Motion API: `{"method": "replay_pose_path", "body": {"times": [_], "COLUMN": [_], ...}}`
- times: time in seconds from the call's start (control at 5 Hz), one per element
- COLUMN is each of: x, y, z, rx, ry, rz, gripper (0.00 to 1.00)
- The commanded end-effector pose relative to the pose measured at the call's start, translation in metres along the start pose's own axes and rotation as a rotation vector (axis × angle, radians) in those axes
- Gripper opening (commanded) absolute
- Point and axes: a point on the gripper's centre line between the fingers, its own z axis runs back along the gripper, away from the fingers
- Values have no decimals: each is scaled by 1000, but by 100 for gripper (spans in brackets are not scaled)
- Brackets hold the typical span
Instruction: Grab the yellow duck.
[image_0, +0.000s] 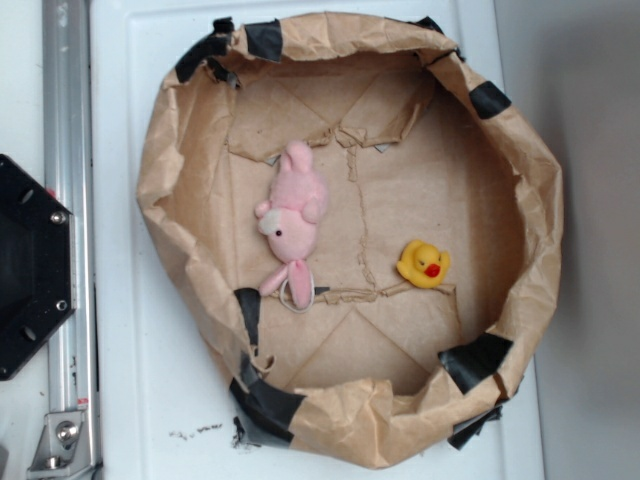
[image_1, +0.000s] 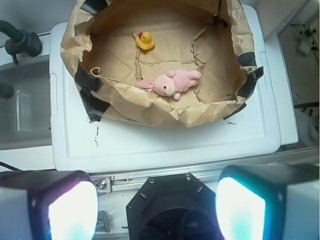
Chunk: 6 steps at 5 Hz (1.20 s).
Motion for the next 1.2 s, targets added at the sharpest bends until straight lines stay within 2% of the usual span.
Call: {"method": "replay_pose_path", "body": {"times": [0.0, 0.2, 0.4, 0.6, 0.8, 1.0], "x": [0, 48, 91, 117, 146, 161], "y": [0, 8, 25, 36, 55, 46], "z": [0, -22, -60, -94, -144, -163], "rx": [0, -27, -115, -178, -174, -165], "ry": [0, -51, -163, -167, -125, -42], "rz": [0, 156, 294, 336, 378, 317], "gripper": [100, 100, 100, 100, 100, 100]}}
